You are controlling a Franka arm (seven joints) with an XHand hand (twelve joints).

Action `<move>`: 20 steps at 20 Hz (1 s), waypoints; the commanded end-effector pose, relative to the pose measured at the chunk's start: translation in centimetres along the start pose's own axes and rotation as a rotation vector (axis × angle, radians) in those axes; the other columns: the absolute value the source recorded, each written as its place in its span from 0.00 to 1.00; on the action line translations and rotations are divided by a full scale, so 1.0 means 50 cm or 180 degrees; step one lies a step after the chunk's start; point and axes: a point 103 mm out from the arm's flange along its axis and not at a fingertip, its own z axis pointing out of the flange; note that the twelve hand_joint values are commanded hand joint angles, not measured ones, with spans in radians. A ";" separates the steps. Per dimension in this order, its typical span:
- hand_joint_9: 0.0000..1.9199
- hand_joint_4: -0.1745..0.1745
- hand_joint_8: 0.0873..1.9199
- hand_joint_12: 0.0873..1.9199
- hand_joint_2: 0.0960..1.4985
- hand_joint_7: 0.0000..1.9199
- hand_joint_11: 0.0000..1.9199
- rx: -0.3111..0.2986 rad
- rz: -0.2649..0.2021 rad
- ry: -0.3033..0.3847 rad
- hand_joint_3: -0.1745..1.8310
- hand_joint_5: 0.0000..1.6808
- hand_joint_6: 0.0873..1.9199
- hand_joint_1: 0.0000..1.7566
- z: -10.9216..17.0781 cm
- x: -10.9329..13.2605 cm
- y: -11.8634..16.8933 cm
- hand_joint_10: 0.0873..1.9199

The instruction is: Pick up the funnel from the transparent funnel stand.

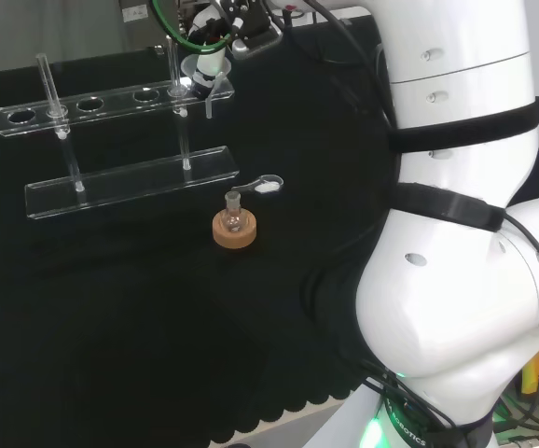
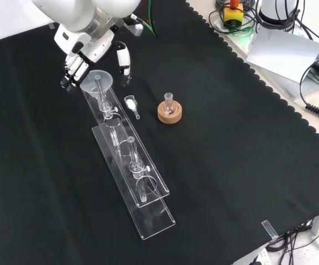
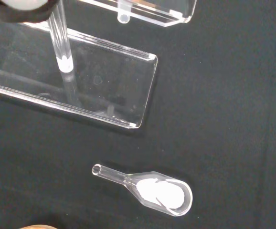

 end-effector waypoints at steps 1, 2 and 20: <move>0.04 0.52 0.00 0.76 0.42 0.00 0.17 0.0010 -0.0012 0.0005 0.24 0.00 0.00 0.39 0.003 0.001 0.003 0.45; 0.04 0.52 0.00 0.76 0.42 0.00 0.17 0.0011 -0.0014 -0.0001 0.24 0.00 0.00 0.39 0.003 0.007 0.006 0.45; 0.16 0.49 0.00 0.75 0.42 0.03 0.16 0.0041 -0.0045 -0.0132 0.28 0.04 0.00 0.41 0.003 0.019 0.026 0.36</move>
